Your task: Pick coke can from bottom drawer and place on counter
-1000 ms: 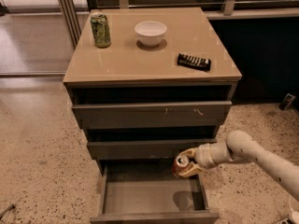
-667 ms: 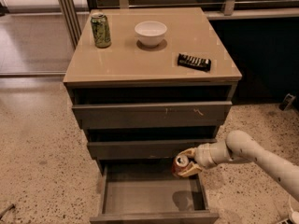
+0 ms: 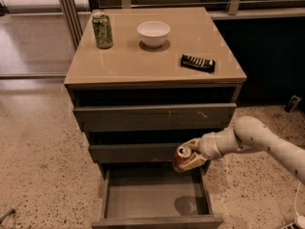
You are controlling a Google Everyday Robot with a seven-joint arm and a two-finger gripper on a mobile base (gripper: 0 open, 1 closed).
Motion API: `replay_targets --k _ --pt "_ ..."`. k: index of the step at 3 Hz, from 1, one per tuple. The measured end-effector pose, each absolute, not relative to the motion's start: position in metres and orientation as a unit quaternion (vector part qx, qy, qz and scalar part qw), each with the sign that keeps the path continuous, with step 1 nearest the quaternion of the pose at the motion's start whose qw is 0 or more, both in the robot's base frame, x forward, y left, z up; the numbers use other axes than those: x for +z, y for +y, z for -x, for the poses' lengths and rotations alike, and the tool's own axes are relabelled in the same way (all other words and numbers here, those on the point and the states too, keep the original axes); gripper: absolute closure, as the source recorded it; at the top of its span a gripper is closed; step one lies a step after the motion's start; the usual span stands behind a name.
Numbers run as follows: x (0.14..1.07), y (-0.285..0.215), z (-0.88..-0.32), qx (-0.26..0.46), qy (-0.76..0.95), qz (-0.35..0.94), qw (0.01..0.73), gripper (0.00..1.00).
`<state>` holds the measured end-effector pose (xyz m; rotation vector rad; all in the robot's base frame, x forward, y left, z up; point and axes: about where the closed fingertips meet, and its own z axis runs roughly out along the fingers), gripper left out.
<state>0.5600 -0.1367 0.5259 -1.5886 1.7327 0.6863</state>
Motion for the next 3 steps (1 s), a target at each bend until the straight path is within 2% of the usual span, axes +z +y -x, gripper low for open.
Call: replay_targets --k 2,3 --pt "0.703 -0.118 -0.554 0.219 0.672 0.611 0.356 1.0" --pt "0.727 -0.116 -0.553 0.2 0.667 0.62 0.36 1.0"
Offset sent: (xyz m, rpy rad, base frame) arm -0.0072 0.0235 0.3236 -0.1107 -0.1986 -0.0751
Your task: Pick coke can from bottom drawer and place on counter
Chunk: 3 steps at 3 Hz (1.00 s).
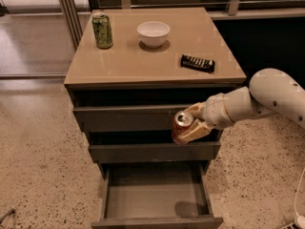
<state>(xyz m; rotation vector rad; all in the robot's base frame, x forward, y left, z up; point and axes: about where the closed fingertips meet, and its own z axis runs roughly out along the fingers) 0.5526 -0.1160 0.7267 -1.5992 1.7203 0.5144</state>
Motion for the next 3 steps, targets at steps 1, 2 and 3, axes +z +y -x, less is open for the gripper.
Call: replay_targets --k 1,2,3 --pt "0.724 -0.116 -0.553 0.202 0.668 0.62 0.36 1.0" --pt "0.739 -0.109 -0.554 0.207 0.665 0.624 0.355 1.0" --pt "0.787 -0.096 -0.559 0.207 0.678 0.612 0.349 1.0"
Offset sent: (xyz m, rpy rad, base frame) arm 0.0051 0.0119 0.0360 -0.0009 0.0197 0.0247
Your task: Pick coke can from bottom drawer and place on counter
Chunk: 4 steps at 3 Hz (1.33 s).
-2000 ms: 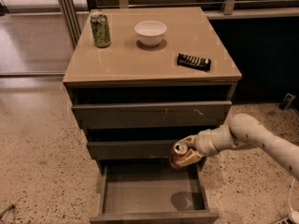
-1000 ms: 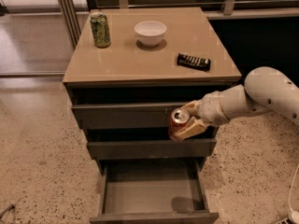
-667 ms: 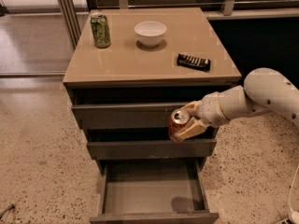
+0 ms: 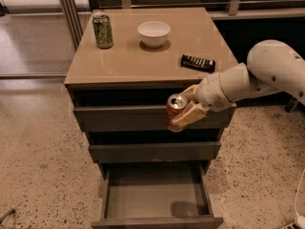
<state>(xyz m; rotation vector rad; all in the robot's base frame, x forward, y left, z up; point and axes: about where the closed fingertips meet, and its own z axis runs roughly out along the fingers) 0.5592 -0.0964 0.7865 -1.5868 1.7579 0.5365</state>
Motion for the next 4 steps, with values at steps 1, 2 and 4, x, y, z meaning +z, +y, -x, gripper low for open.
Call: replay_targets --k 1,2,4 --pt "0.867 -0.081 -0.569 0.211 0.712 0.572 0.349 1.0" --pt "0.867 -0.081 -0.569 0.211 0.711 0.573 0.349 1.0" --pt "0.878 -0.079 -0.626 0.15 0.74 0.53 0.386 1.0"
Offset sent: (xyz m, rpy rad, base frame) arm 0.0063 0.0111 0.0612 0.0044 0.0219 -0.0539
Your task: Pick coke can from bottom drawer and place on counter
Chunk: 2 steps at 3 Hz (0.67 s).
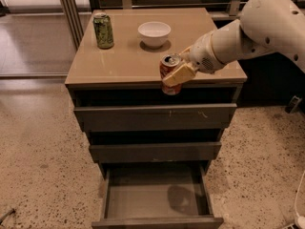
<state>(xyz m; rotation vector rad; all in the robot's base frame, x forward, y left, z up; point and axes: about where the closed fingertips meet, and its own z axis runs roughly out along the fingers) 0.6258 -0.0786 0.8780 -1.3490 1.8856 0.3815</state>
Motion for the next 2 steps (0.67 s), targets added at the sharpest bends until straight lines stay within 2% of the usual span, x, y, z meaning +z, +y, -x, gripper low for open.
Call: replay_targets --k 2 --pt "0.886 -0.073 -0.695 0.13 0.747 0.494 0.425 1.0"
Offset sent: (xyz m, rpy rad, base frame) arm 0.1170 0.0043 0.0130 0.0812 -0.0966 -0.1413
